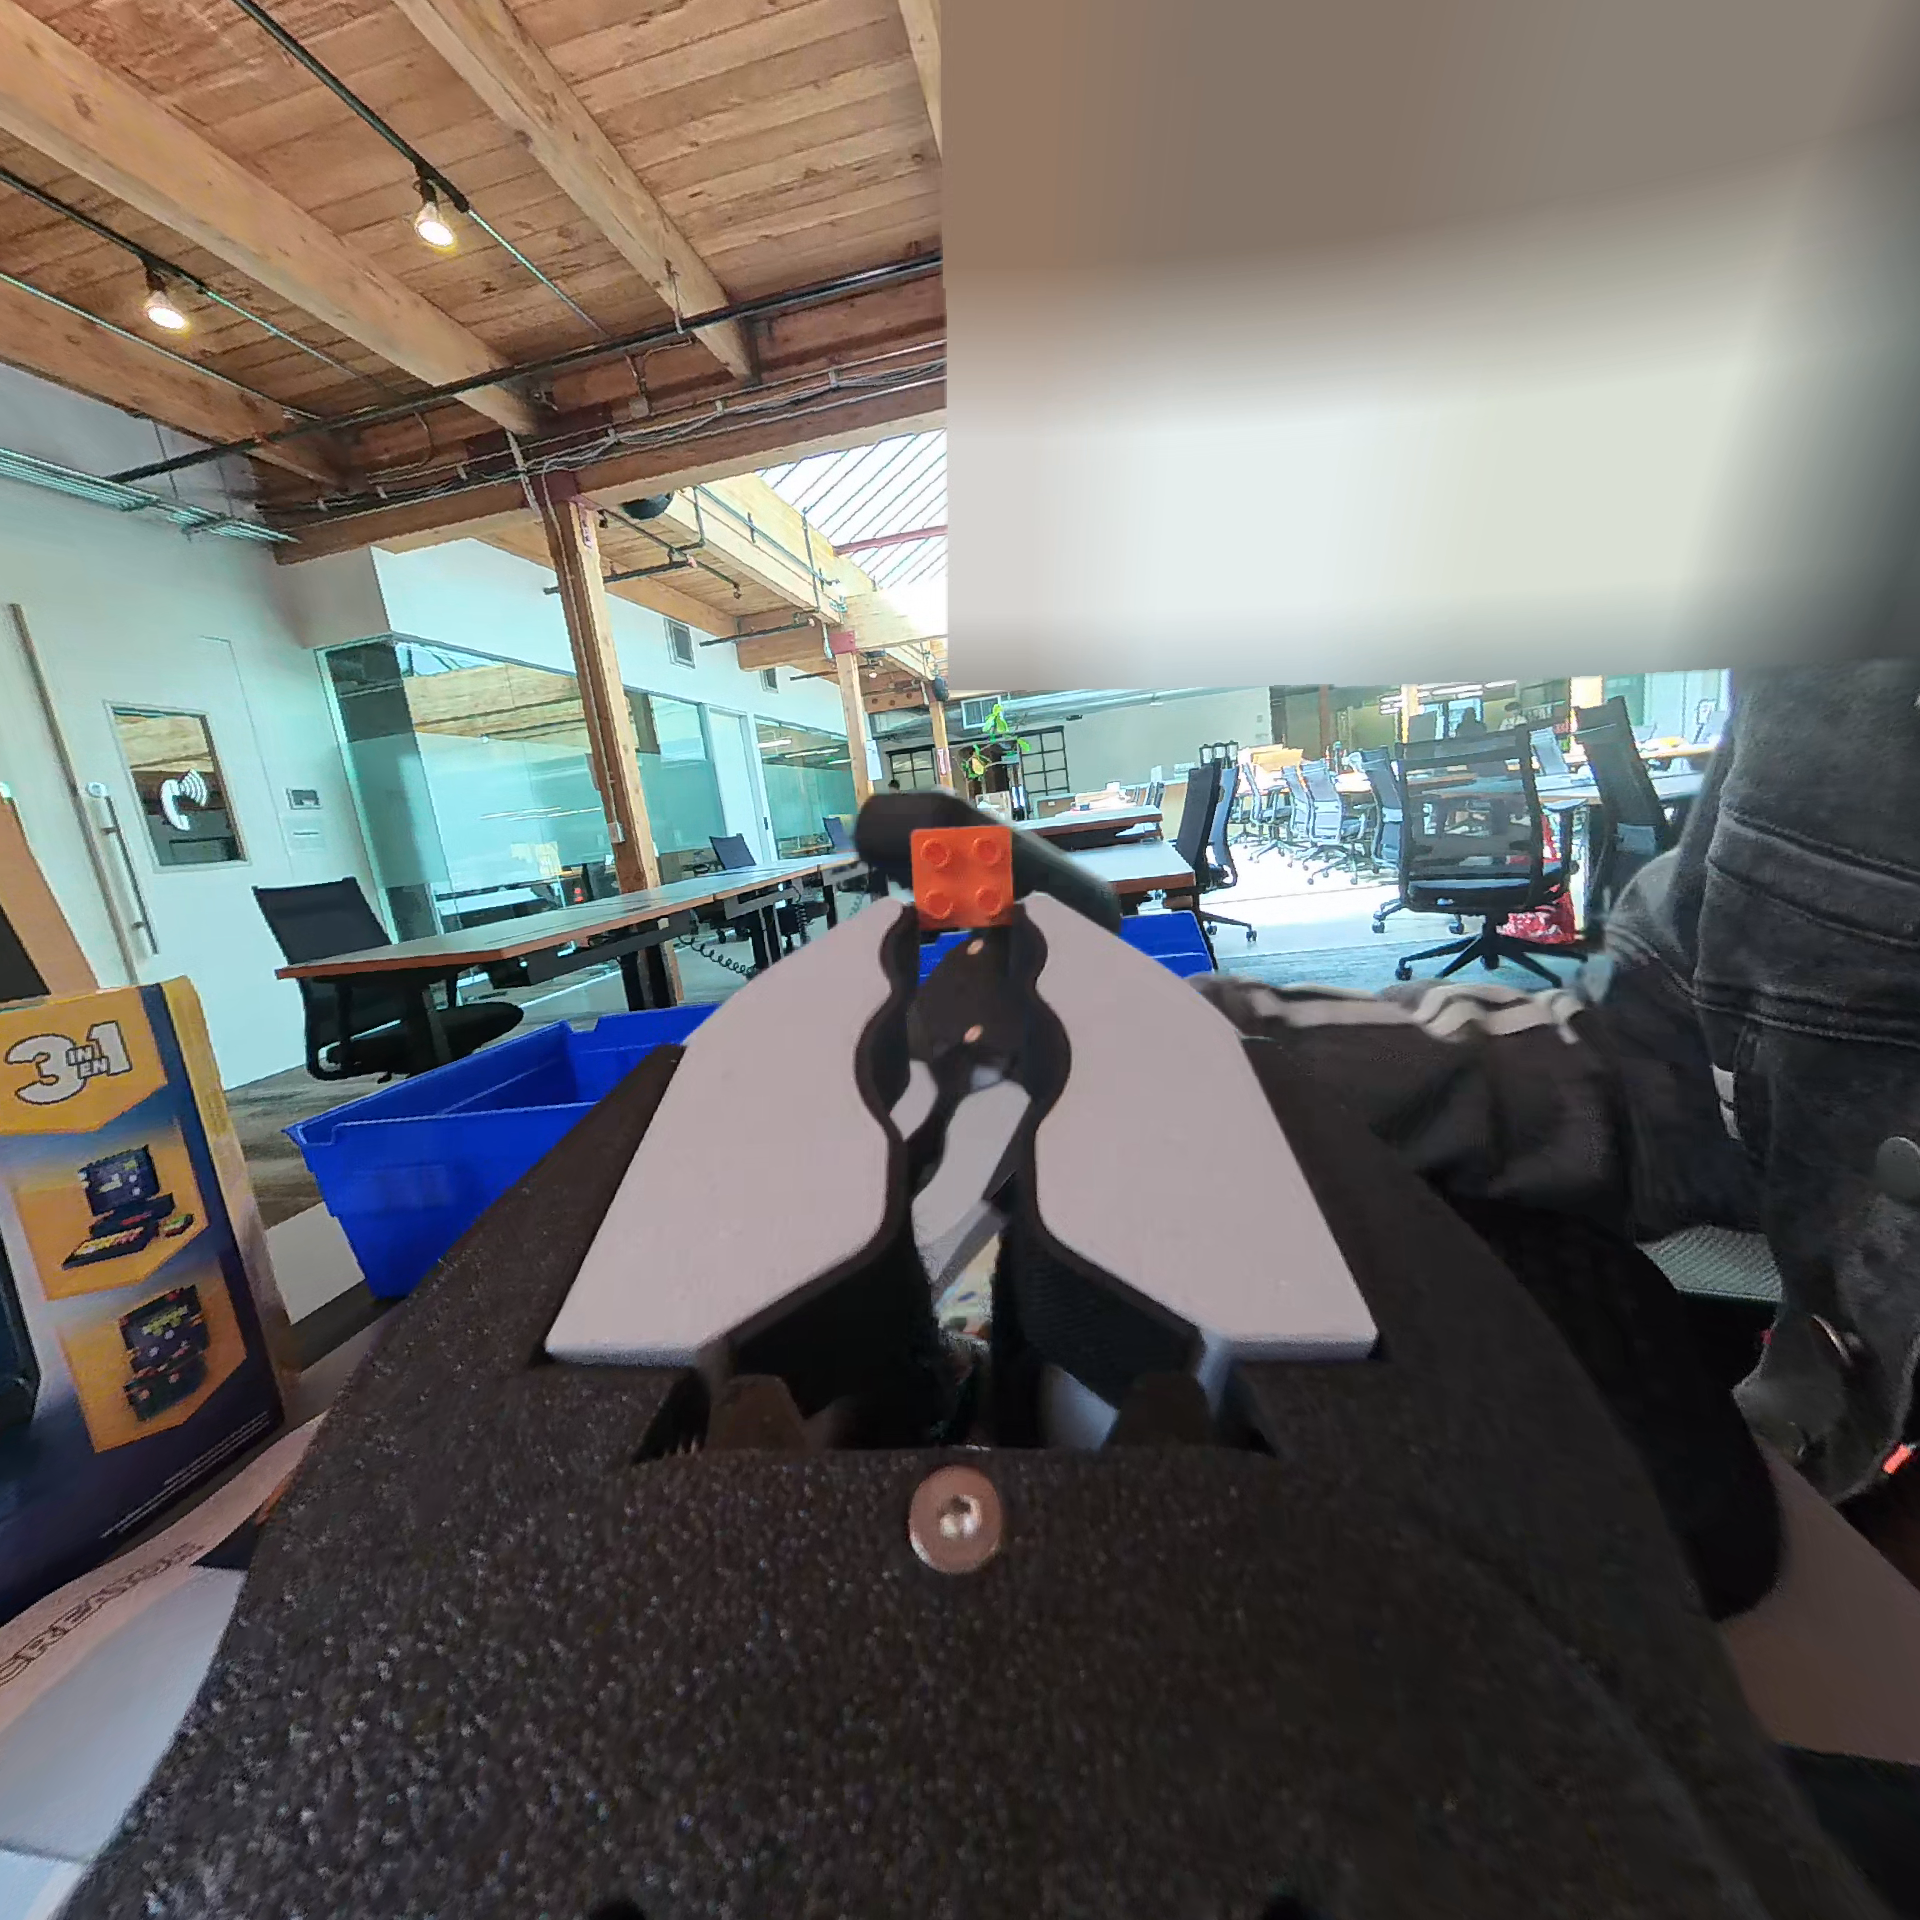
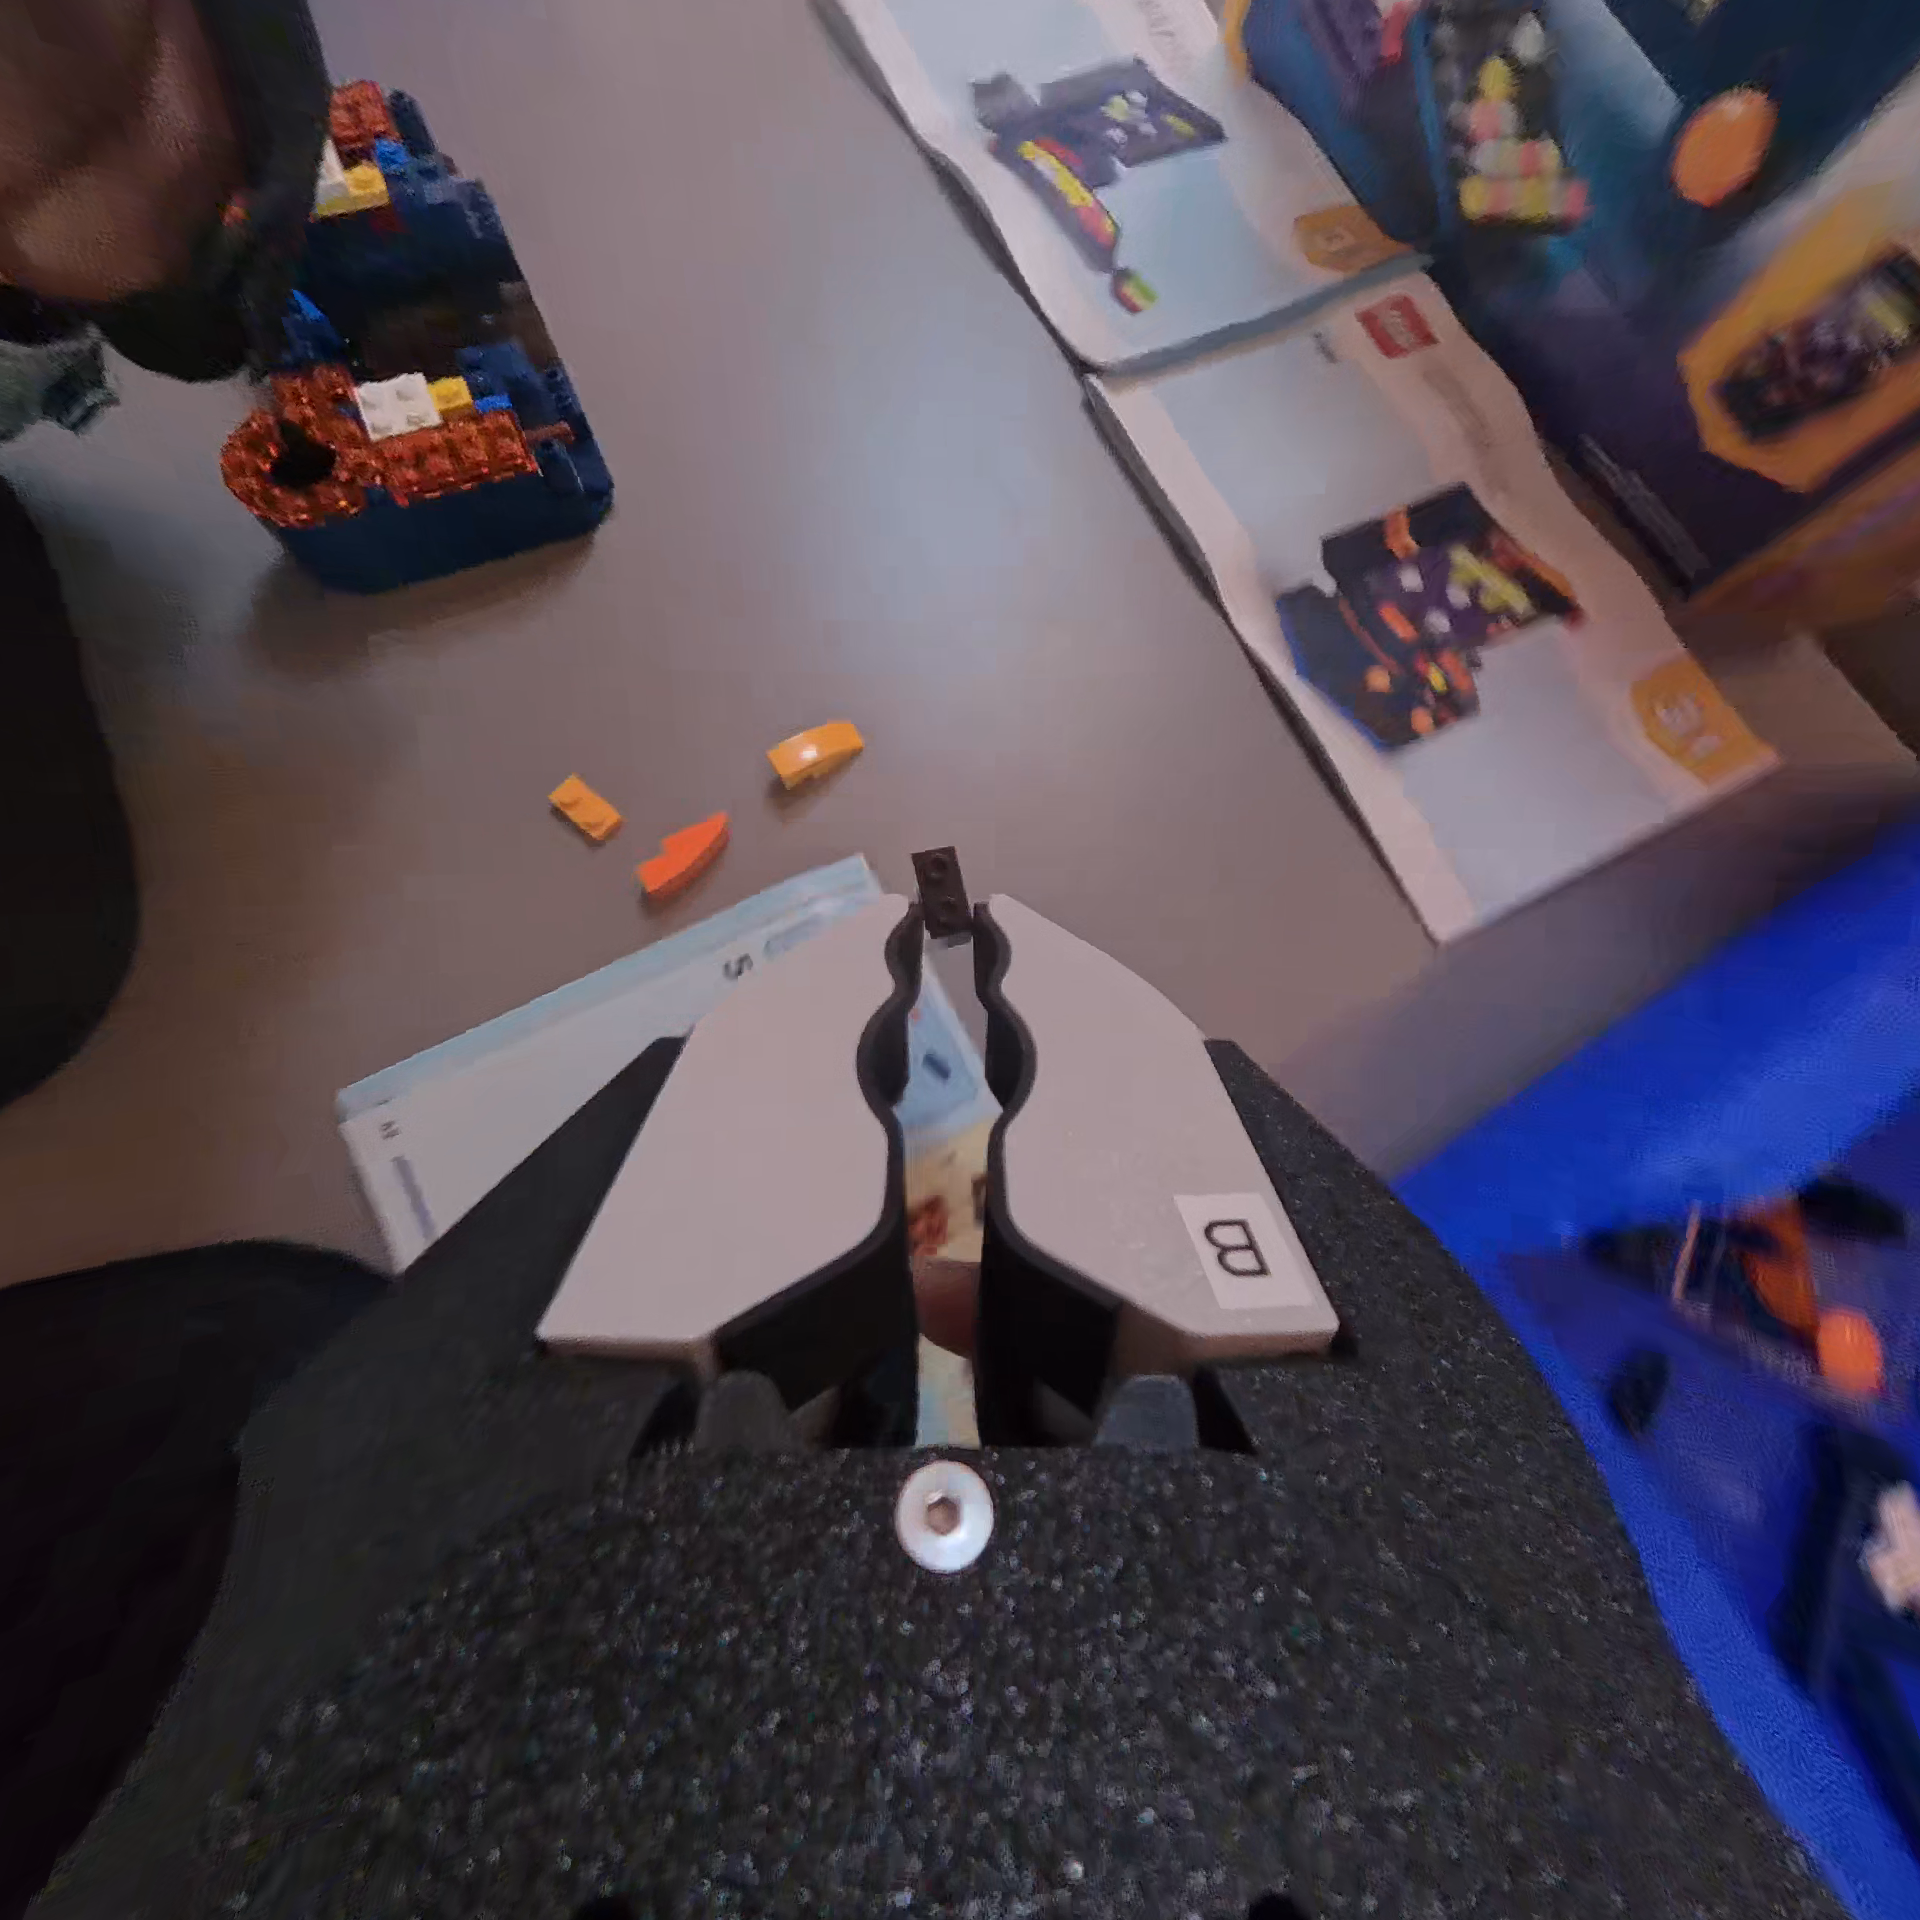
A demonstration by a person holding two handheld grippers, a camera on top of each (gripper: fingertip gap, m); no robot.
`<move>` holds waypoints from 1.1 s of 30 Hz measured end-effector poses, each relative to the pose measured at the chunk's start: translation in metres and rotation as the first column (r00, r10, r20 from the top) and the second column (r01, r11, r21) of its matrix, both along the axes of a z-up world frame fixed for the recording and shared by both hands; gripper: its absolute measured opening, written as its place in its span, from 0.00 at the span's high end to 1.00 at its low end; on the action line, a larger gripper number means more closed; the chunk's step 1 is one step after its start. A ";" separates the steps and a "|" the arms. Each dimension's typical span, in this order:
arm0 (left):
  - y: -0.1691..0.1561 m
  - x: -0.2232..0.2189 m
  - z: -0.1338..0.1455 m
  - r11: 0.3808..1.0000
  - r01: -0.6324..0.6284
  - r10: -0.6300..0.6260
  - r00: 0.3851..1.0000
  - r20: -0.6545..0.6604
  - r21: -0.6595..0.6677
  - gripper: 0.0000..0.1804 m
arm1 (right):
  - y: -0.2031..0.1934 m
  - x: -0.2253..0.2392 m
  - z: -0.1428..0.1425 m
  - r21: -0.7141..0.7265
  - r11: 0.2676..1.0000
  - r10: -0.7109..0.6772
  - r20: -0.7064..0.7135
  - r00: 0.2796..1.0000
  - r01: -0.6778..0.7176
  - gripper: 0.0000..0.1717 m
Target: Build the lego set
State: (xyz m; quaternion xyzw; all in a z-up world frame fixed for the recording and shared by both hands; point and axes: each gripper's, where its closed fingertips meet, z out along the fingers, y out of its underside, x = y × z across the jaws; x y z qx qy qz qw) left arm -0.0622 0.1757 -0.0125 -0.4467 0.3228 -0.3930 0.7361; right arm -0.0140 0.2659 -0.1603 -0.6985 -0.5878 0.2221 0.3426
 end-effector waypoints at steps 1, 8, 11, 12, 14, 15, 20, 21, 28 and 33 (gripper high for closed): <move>0.001 0.001 -0.002 1.000 -0.004 0.004 1.000 -0.006 -0.004 0.91 | -0.006 0.010 0.001 -0.027 0.999 -0.044 0.012 0.999 0.045 0.95; -0.001 0.007 -0.003 1.000 0.005 -0.005 1.000 -0.025 -0.003 0.91 | -0.047 0.038 -0.044 -0.068 0.984 -0.152 0.180 0.972 0.167 0.95; -0.002 0.008 -0.003 1.000 -0.003 0.003 0.999 -0.040 0.006 0.91 | -0.060 0.036 -0.047 -0.097 0.980 -0.152 0.188 0.970 0.173 0.91; -0.001 0.008 -0.004 1.000 -0.006 0.006 0.999 -0.043 0.007 0.91 | -0.065 0.036 -0.045 -0.110 0.981 -0.138 0.185 0.973 0.160 0.89; -0.001 0.007 -0.004 1.000 -0.009 0.009 0.999 -0.042 0.005 0.91 | -0.071 0.038 -0.038 -0.134 0.983 -0.102 0.171 0.980 0.126 0.87; -0.001 0.007 -0.004 1.000 -0.007 0.007 0.999 -0.040 0.004 0.91 | -0.071 0.039 -0.033 -0.138 0.986 -0.073 0.160 0.984 0.095 0.87; -0.005 0.011 -0.003 1.000 0.020 -0.019 0.998 -0.053 0.009 0.91 | -0.063 0.038 -0.007 0.030 0.953 0.297 0.104 0.949 -0.301 0.84; -0.006 0.013 -0.005 0.999 0.040 -0.039 0.997 -0.064 0.006 0.91 | -0.065 0.036 -0.005 0.058 0.914 0.394 0.108 0.912 -0.402 0.83; -0.016 0.027 -0.021 0.986 0.158 -0.163 0.975 -0.149 -0.043 0.91 | -0.065 0.031 -0.032 -0.022 0.728 0.664 0.275 0.696 -0.685 0.85; -0.017 0.029 -0.025 0.982 0.178 -0.185 0.969 -0.162 -0.056 0.91 | -0.061 0.030 -0.039 -0.025 0.696 0.694 0.279 0.664 -0.718 0.85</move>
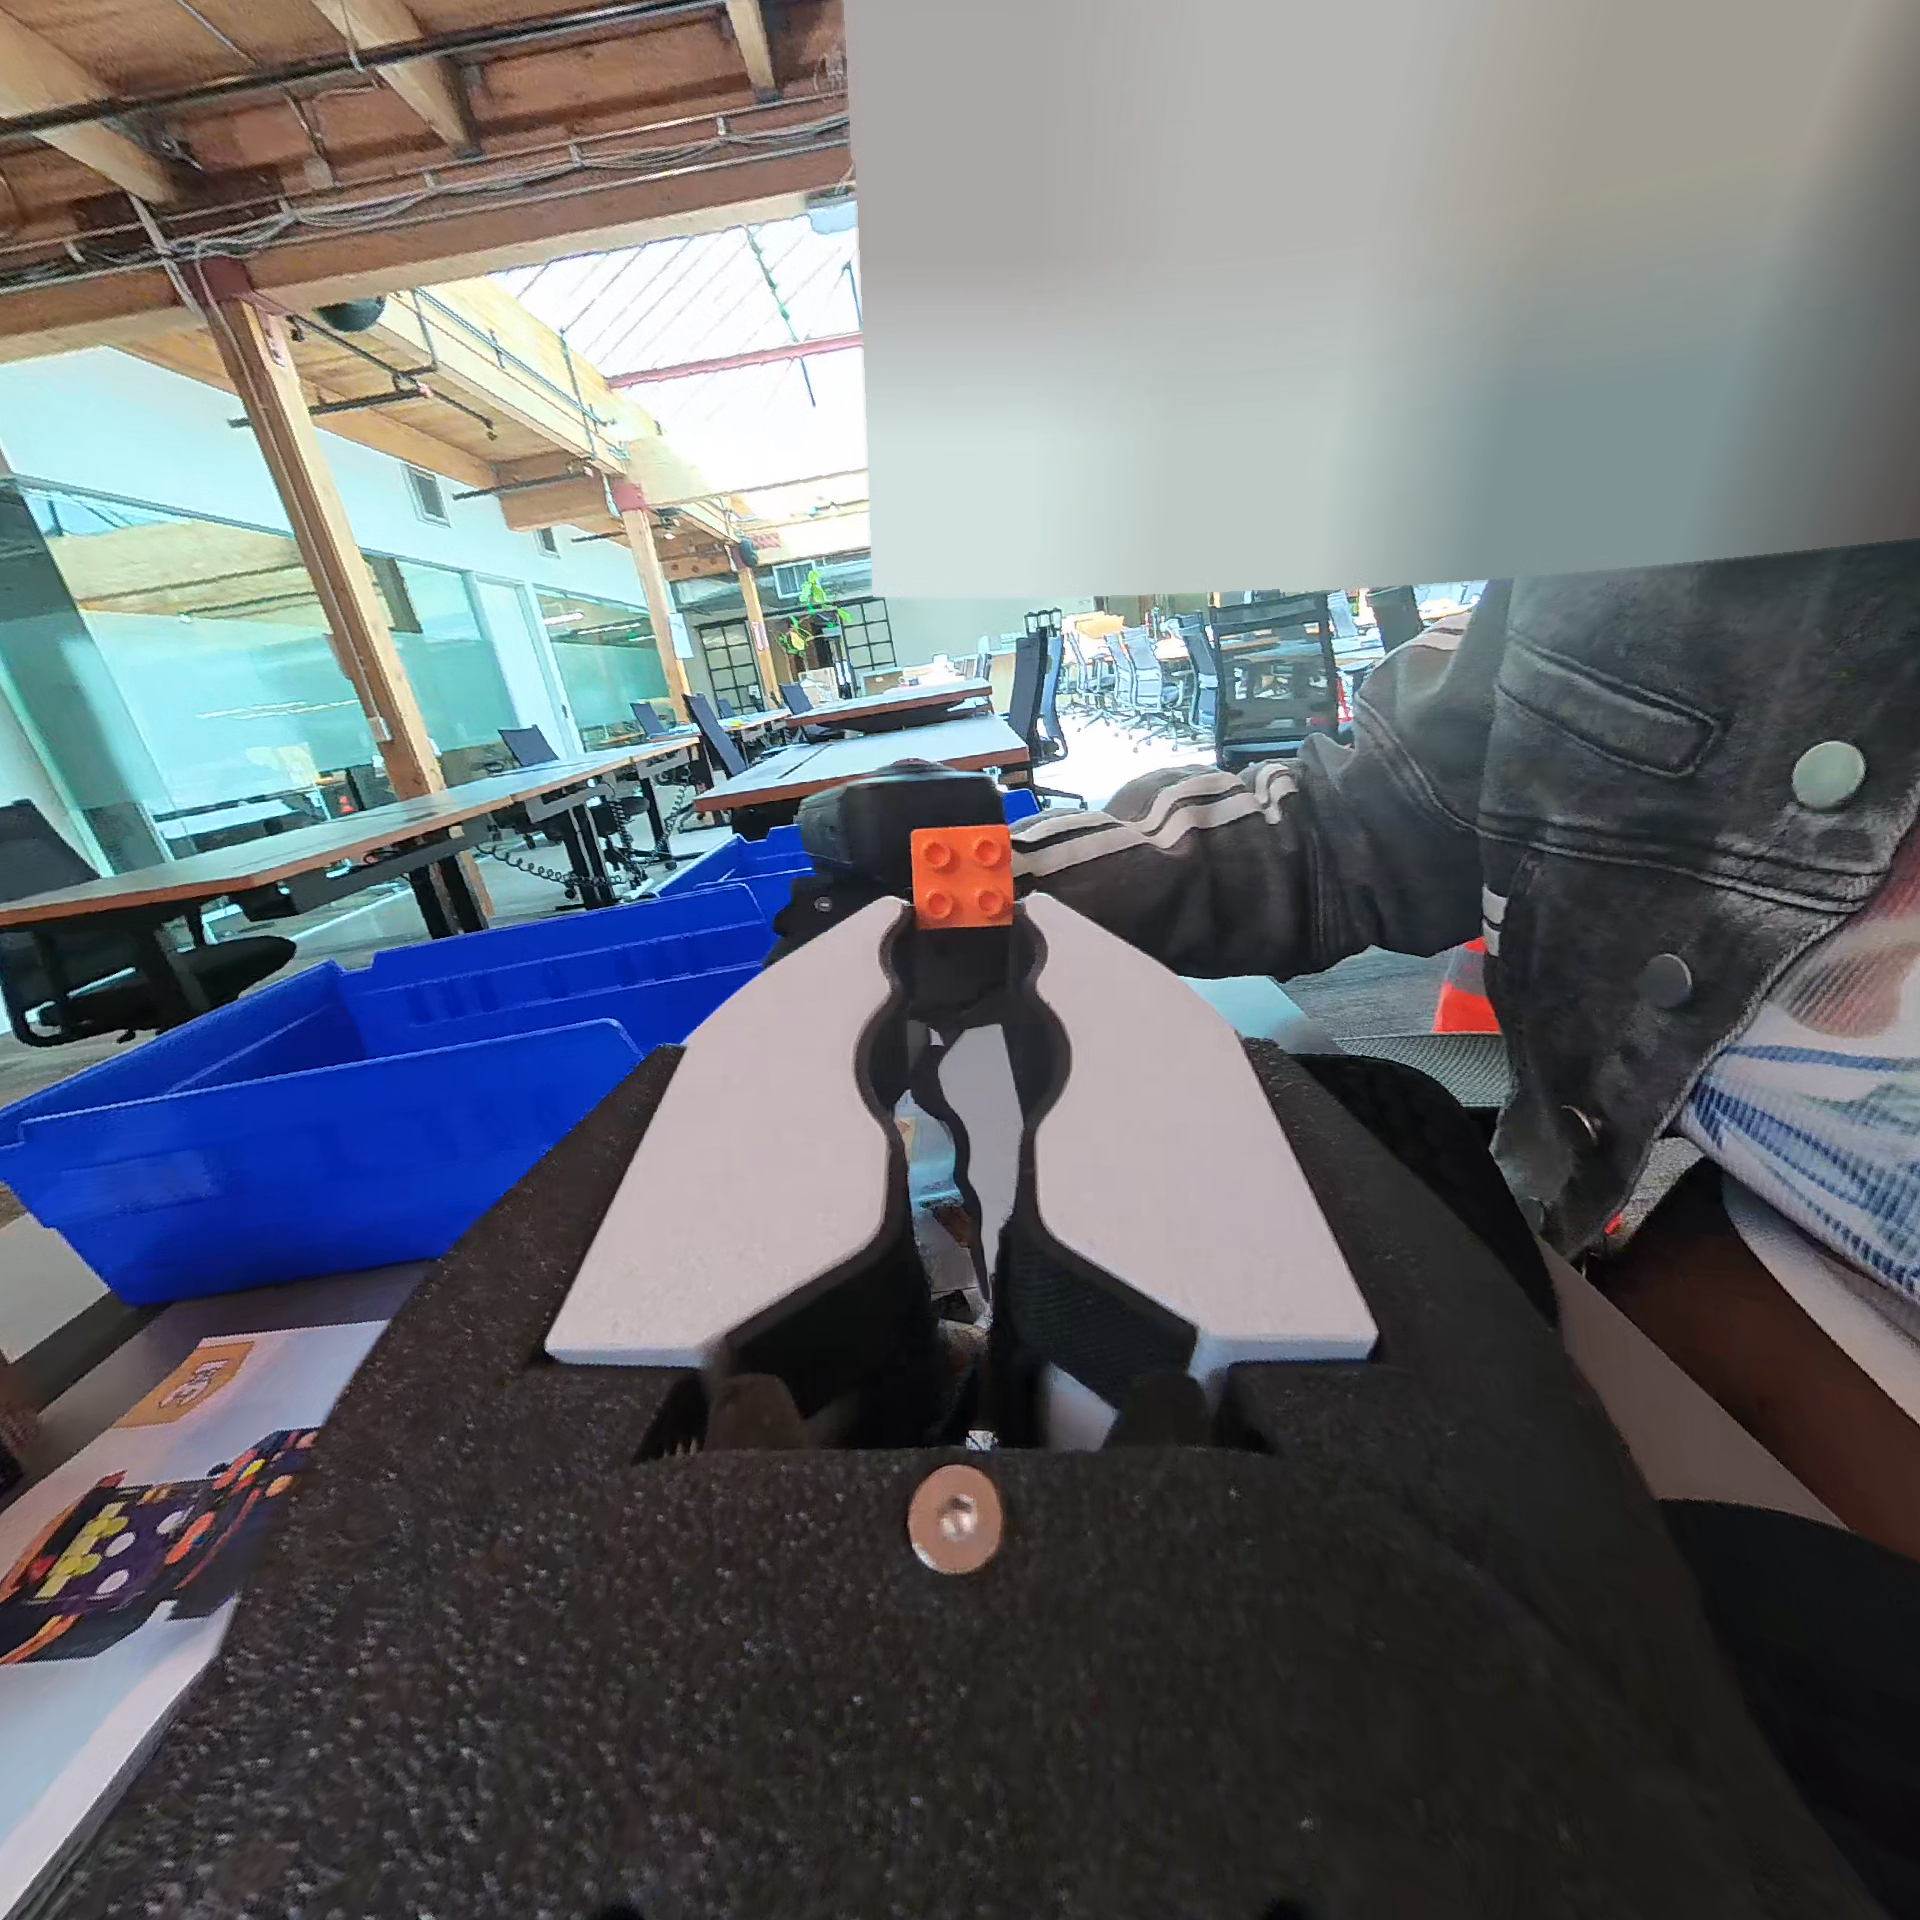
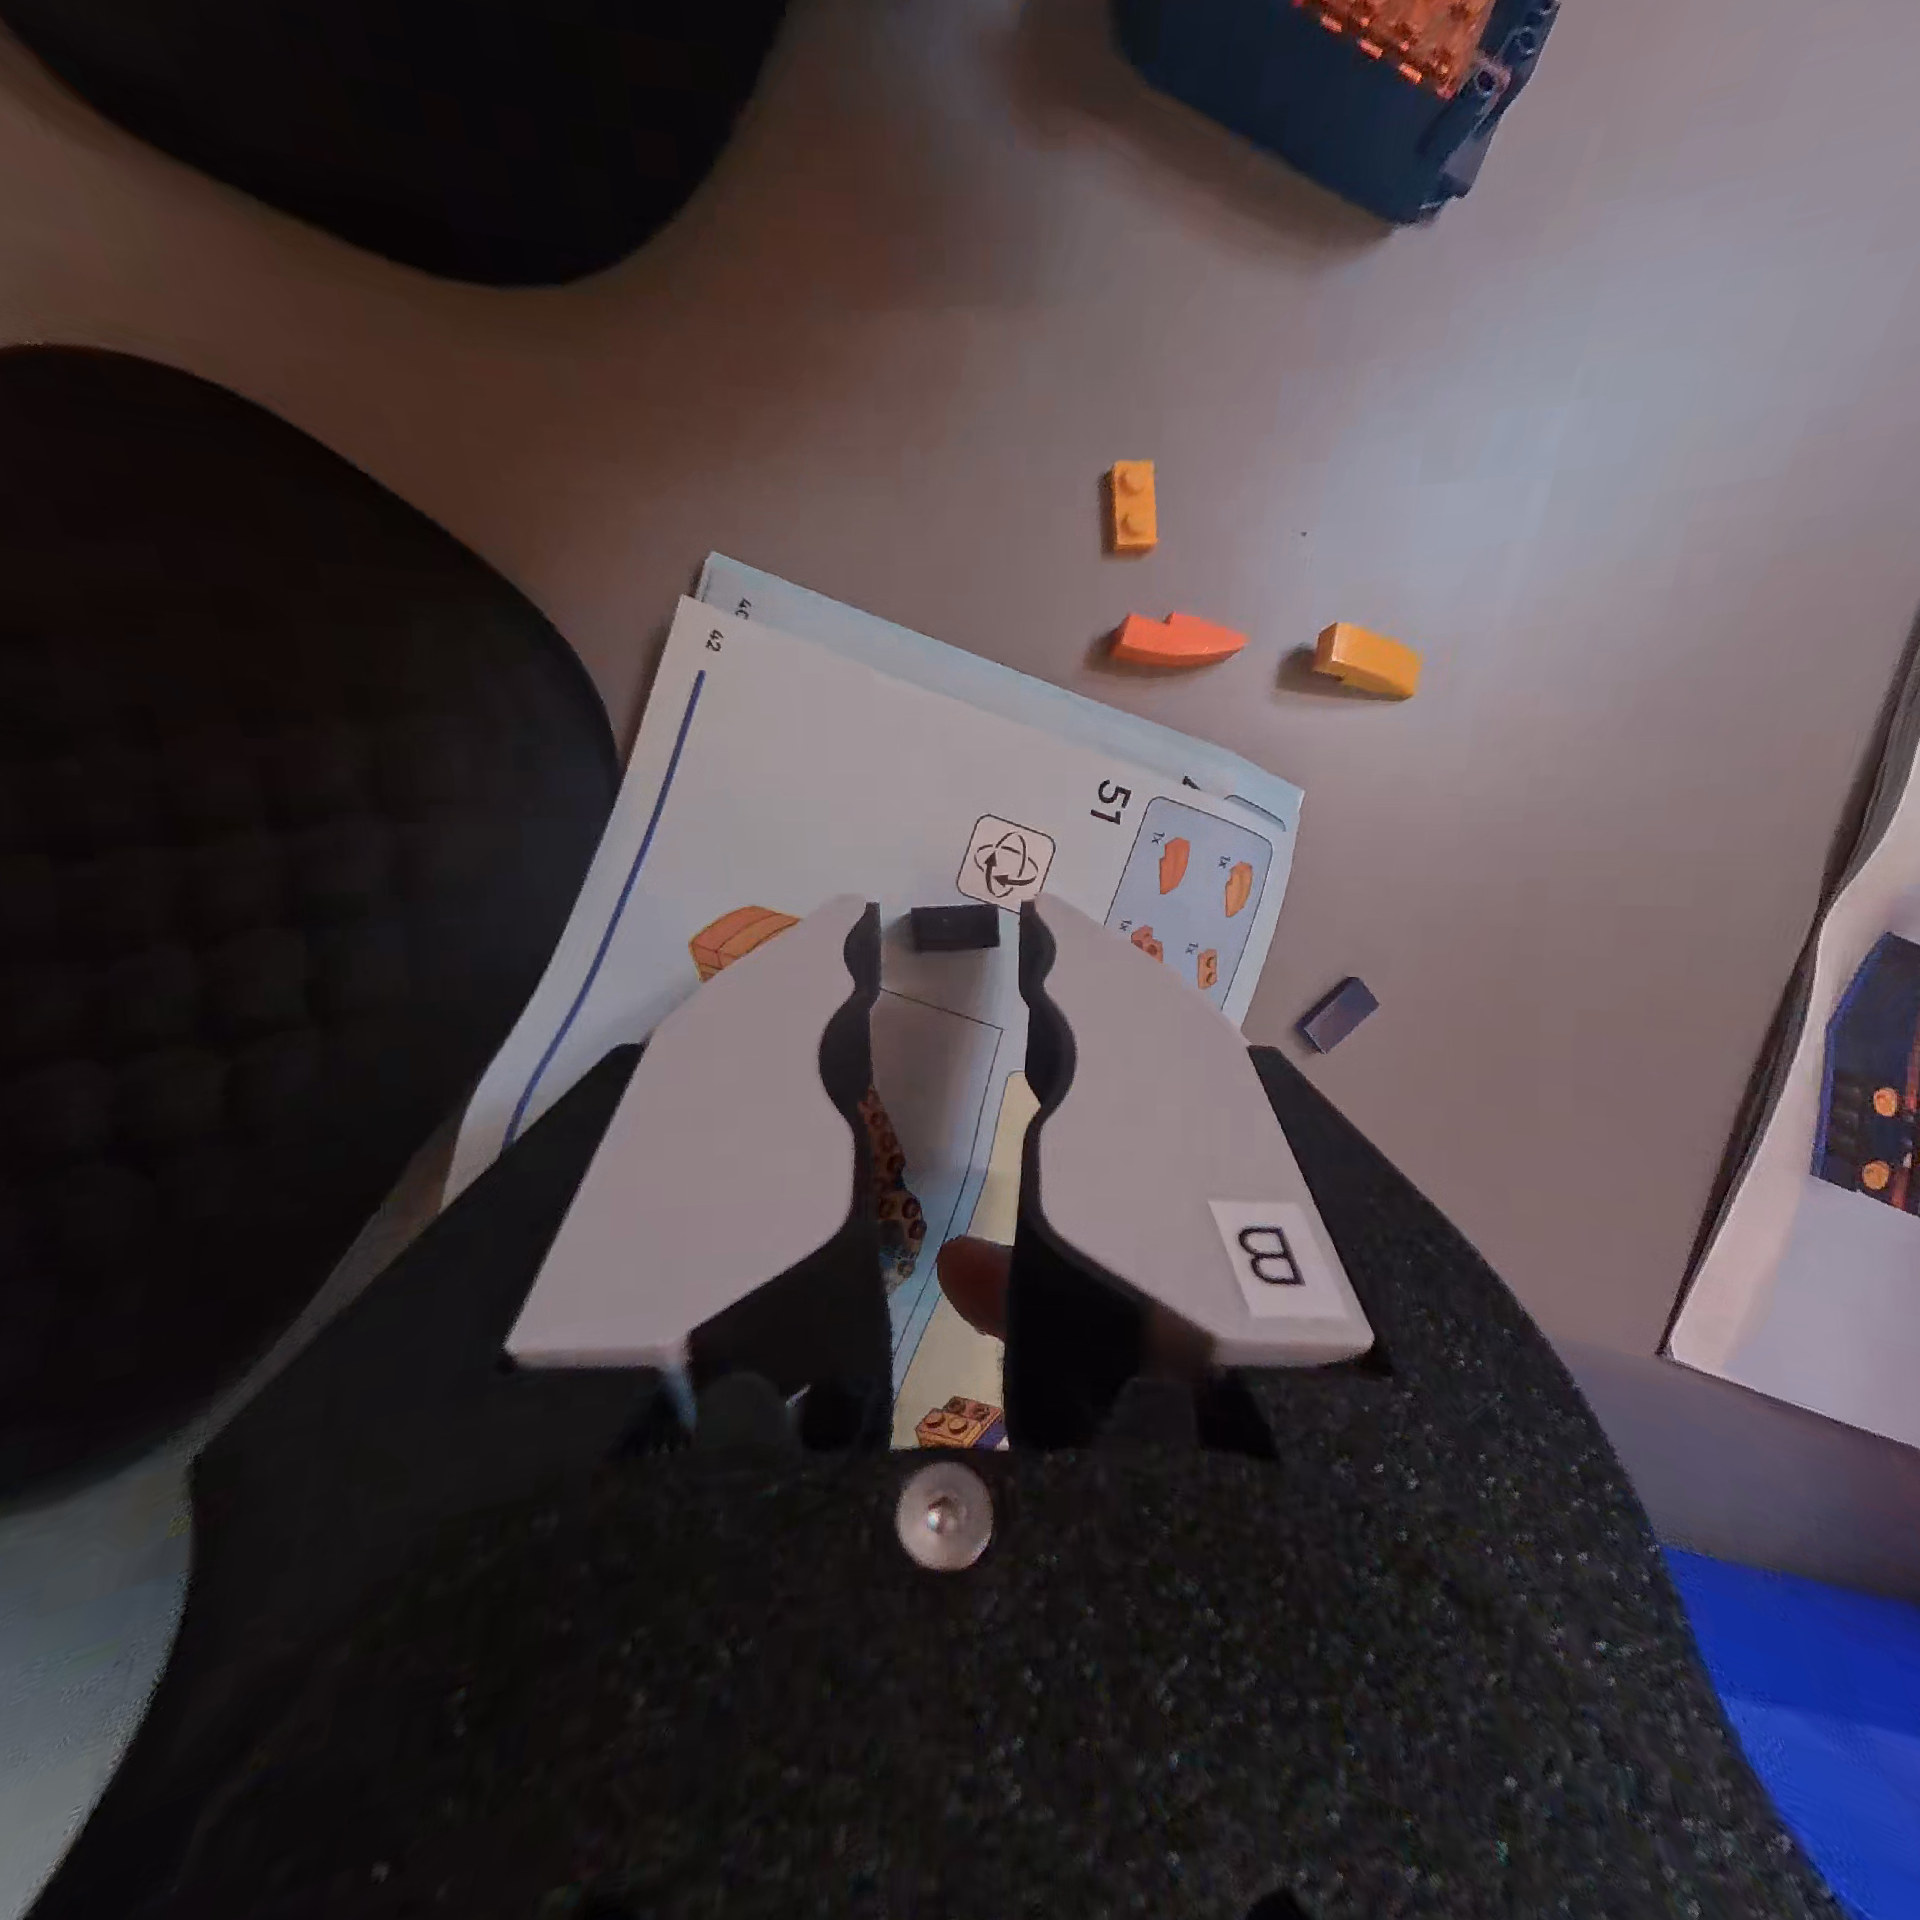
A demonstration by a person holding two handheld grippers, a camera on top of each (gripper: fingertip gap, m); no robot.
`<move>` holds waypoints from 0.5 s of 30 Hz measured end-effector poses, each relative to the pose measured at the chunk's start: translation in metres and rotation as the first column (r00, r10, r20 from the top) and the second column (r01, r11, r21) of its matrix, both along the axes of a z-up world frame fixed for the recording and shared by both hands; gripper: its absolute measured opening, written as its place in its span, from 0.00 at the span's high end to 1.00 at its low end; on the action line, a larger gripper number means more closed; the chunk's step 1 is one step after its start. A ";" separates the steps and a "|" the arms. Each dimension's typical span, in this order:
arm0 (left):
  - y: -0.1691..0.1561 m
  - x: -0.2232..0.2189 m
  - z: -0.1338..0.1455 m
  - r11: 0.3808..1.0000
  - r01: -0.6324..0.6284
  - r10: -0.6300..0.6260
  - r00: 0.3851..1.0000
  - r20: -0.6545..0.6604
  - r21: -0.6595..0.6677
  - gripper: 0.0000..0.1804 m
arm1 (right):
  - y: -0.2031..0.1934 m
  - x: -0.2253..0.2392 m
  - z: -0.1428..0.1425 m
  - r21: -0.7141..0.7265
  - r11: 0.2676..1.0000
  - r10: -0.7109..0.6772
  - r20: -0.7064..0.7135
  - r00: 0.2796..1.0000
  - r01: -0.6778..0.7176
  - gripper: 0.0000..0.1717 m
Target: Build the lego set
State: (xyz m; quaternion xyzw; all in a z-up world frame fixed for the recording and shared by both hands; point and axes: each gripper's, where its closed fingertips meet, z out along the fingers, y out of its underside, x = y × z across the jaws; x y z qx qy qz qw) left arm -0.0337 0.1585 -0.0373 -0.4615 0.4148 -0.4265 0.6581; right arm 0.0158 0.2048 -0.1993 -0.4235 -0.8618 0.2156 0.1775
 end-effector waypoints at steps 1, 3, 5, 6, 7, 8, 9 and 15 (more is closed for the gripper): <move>0.000 0.000 -0.001 1.000 0.004 -0.004 1.000 -0.002 -0.002 0.91 | 0.000 0.000 0.001 -0.010 1.000 0.001 -0.006 1.000 -0.001 0.86; -0.002 0.002 -0.002 1.000 0.016 -0.016 1.000 -0.008 -0.004 0.91 | 0.002 0.001 0.000 -0.028 1.000 0.004 -0.006 1.000 -0.005 0.86; -0.003 0.003 -0.003 1.000 0.027 -0.027 1.000 -0.015 -0.008 0.91 | 0.003 0.002 -0.002 -0.029 1.000 0.011 -0.007 1.000 -0.012 0.88; -0.003 0.004 -0.004 1.000 0.028 -0.029 0.999 -0.018 -0.009 0.91 | 0.003 0.000 -0.003 -0.024 1.000 0.014 -0.015 1.000 -0.015 0.91; -0.002 0.004 -0.004 1.000 0.029 -0.029 0.999 -0.018 -0.011 0.91 | 0.003 -0.001 -0.004 -0.024 1.000 0.014 -0.030 0.999 -0.015 0.91; -0.002 0.004 -0.004 1.000 0.028 -0.028 1.000 -0.014 -0.011 0.91 | 0.001 -0.003 -0.003 -0.034 0.999 0.009 -0.048 0.999 -0.010 0.91; -0.002 0.003 -0.003 1.000 0.027 -0.027 1.000 -0.007 -0.009 0.91 | 0.001 -0.005 -0.001 -0.048 0.999 -0.013 -0.067 0.998 0.010 0.91; 0.002 0.002 -0.002 1.000 -0.017 0.017 1.000 -0.007 0.015 0.91 | -0.011 -0.033 0.105 -0.306 0.941 -0.262 -0.391 0.882 0.144 0.91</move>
